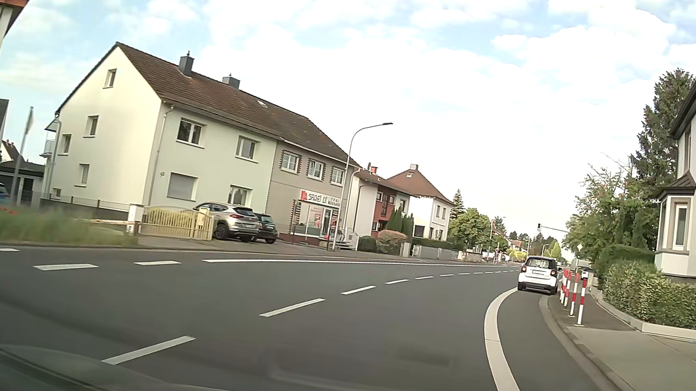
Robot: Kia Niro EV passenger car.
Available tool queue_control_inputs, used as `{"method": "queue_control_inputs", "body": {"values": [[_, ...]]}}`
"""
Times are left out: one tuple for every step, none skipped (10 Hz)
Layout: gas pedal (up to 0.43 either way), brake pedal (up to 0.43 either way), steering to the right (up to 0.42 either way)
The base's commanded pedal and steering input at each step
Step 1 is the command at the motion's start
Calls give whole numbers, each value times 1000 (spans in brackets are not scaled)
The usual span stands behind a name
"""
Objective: Follow the waypoints while adhering to traffic rules and regulations
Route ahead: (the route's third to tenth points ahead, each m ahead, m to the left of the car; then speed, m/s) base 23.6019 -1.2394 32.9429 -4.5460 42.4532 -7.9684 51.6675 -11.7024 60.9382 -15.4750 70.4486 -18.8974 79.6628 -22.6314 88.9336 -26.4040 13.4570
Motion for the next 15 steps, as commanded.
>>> {"method": "queue_control_inputs", "body": {"values": [[67, 30, 71], [79, 30, 71], [79, 30, 71], [79, 30, 71], [79, 30, 73], [79, 30, 73], [79, 30, 73], [79, 30, 73], [87, 30, 73], [87, 30, 73], [87, 30, 72], [98, 30, 71], [110, 30, 70], [110, 30, 68], [110, 30, 66]]}}
